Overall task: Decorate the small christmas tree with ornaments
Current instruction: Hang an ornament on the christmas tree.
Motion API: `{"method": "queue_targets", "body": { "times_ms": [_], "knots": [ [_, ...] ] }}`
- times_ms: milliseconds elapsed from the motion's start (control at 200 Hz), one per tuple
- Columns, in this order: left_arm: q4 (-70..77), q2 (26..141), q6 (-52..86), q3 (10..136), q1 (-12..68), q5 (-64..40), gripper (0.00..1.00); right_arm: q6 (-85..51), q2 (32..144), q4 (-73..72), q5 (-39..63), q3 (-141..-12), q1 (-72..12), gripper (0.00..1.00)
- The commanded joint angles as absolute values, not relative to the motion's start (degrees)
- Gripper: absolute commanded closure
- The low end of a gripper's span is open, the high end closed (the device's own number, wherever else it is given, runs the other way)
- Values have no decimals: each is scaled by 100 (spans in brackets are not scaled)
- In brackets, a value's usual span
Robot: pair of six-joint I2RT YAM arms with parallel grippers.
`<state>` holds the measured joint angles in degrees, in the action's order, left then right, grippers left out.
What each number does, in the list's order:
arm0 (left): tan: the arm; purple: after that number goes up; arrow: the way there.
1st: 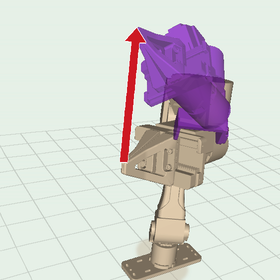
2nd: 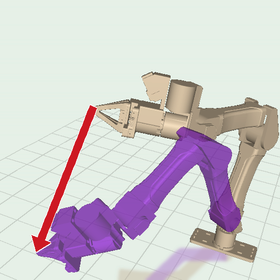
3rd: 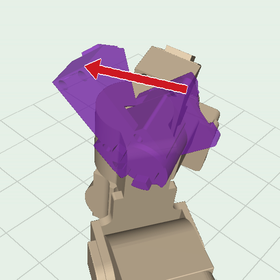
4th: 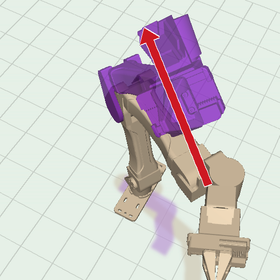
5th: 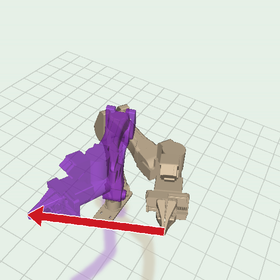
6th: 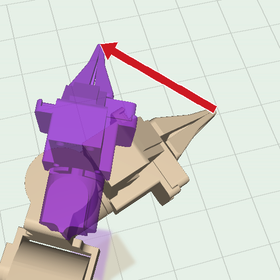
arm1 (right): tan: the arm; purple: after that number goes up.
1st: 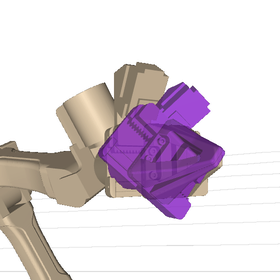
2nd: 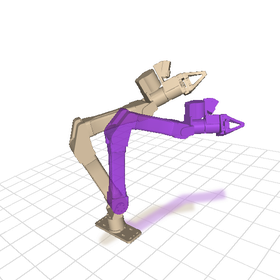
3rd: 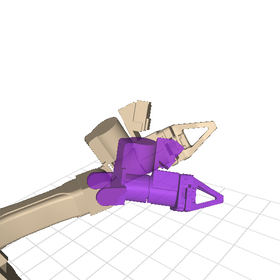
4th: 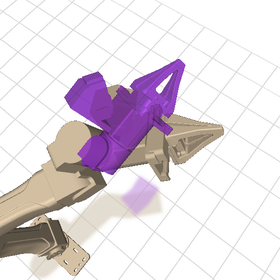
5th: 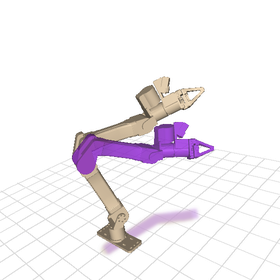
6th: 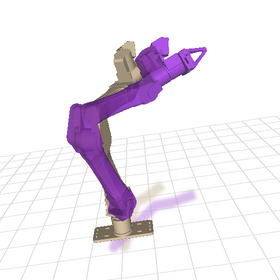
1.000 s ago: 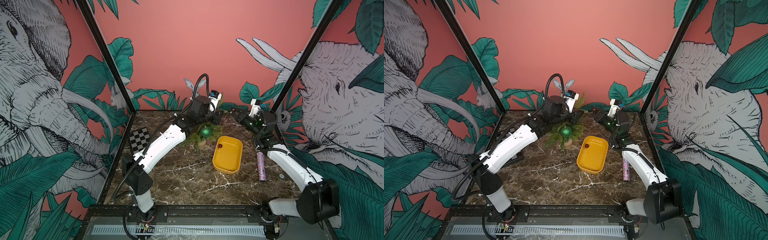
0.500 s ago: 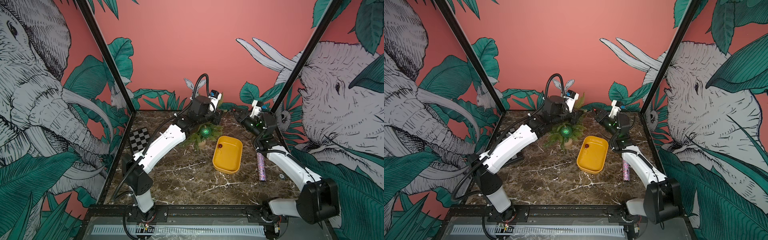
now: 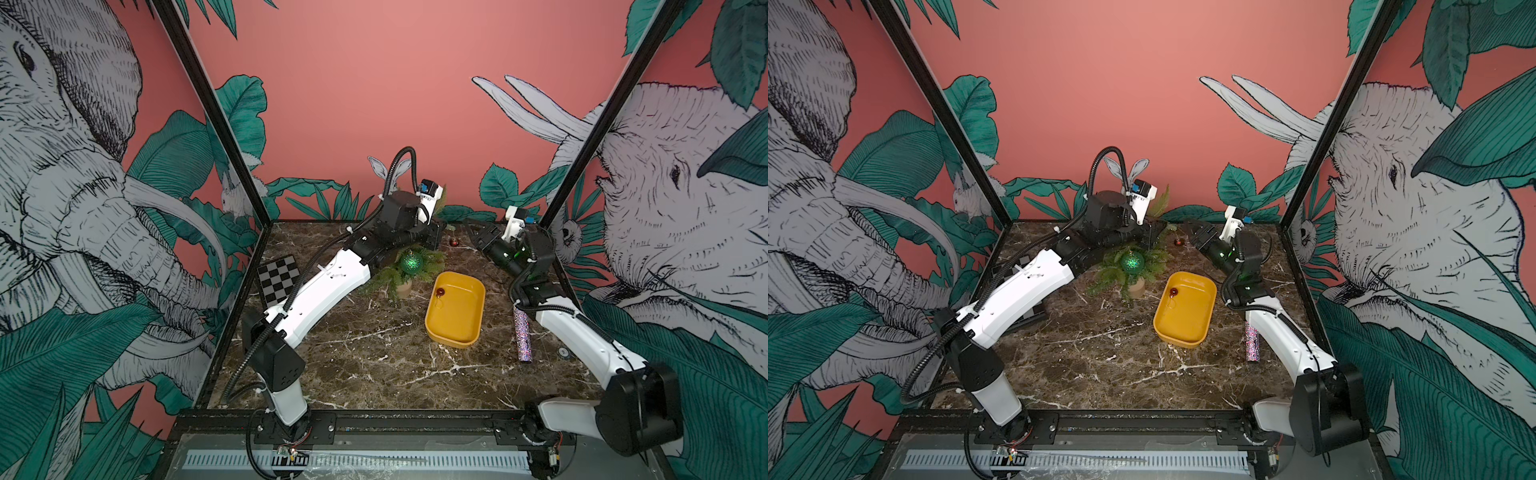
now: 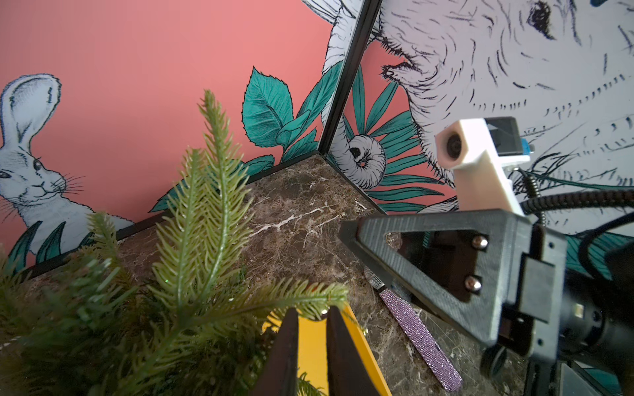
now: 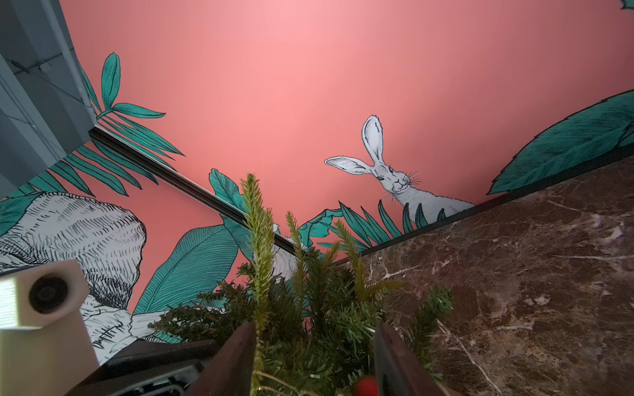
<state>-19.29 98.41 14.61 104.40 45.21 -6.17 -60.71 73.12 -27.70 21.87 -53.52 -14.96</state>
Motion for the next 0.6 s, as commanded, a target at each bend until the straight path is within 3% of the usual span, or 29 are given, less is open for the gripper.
{"method": "queue_targets", "body": {
  "times_ms": [0, 440, 595],
  "knots": [
    [-1775, 9449, 1547, 10380, 4496, -772, 79, -6062, 6940, -2580, 2059, -5279, -1435, 43],
    [-1859, 8938, 1504, 10066, 4491, -1332, 57, -4634, 6047, 154, 1928, -5081, -1399, 47],
    [-1595, 8471, 1511, 9414, 4491, -1480, 55, -4362, 6190, 634, 2073, -4926, -1402, 50]
  ]
}}
